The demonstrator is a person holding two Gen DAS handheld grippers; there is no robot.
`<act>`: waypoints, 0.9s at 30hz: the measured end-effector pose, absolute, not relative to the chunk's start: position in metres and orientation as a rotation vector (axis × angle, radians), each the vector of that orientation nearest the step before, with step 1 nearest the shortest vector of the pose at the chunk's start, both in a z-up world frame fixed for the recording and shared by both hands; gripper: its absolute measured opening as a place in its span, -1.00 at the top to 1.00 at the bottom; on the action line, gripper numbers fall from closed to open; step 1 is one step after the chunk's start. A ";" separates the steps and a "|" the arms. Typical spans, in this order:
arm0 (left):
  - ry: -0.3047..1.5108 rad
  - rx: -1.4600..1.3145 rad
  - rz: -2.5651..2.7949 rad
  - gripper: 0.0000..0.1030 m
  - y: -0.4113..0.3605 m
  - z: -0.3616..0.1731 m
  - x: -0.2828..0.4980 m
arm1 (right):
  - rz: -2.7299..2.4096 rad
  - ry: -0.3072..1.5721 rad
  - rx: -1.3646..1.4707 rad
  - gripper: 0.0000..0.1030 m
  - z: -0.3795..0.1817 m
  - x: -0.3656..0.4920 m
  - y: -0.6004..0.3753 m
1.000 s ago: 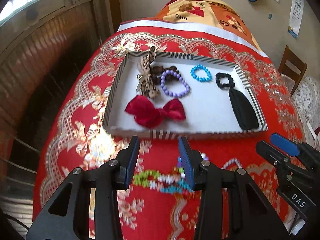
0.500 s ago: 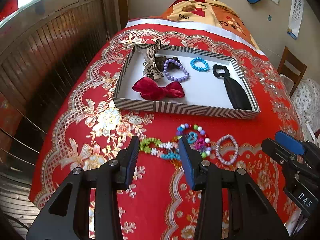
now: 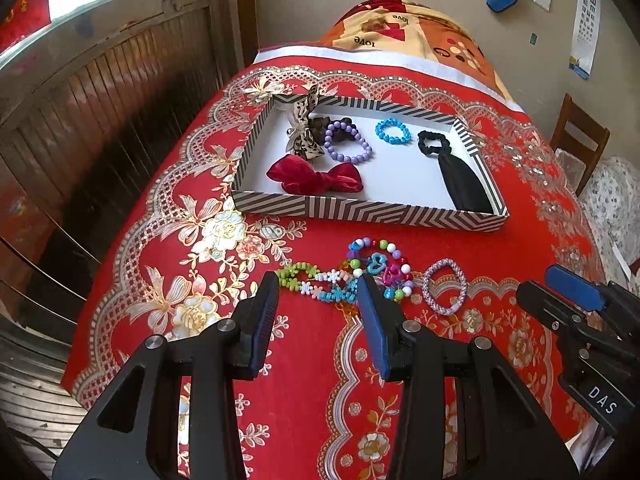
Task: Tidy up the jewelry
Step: 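Position both open grippers above the green flower and silver braided bracelets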
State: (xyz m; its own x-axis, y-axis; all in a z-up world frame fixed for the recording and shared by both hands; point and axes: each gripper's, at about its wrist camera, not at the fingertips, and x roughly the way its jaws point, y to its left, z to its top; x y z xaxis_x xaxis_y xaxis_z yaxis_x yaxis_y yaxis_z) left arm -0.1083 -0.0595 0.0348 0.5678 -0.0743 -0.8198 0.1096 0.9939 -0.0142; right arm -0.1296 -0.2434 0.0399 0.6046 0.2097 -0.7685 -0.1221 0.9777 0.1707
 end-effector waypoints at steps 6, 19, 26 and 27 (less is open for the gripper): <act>0.968 0.040 -0.097 0.23 -0.058 0.032 -0.109 | 0.196 0.908 0.103 0.15 0.037 -0.131 -0.243; 0.988 0.042 -0.083 0.23 -0.057 0.026 -0.103 | 0.201 0.929 0.108 0.15 0.031 -0.123 -0.244; 0.995 0.046 -0.082 0.23 -0.058 0.024 -0.100 | 0.202 0.938 0.113 0.15 0.027 -0.118 -0.244; 0.995 0.046 -0.082 0.23 -0.058 0.024 -0.099 | 0.202 0.940 0.113 0.15 0.027 -0.117 -0.244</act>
State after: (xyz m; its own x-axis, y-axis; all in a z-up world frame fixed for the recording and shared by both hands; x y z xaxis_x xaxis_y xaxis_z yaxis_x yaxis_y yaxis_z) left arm -0.0993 -0.0580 0.0239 0.5414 -0.0481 -0.8394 0.0903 0.9959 0.0012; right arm -0.1173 -0.2442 0.0270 0.5727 0.2210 -0.7894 -0.1227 0.9752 0.1841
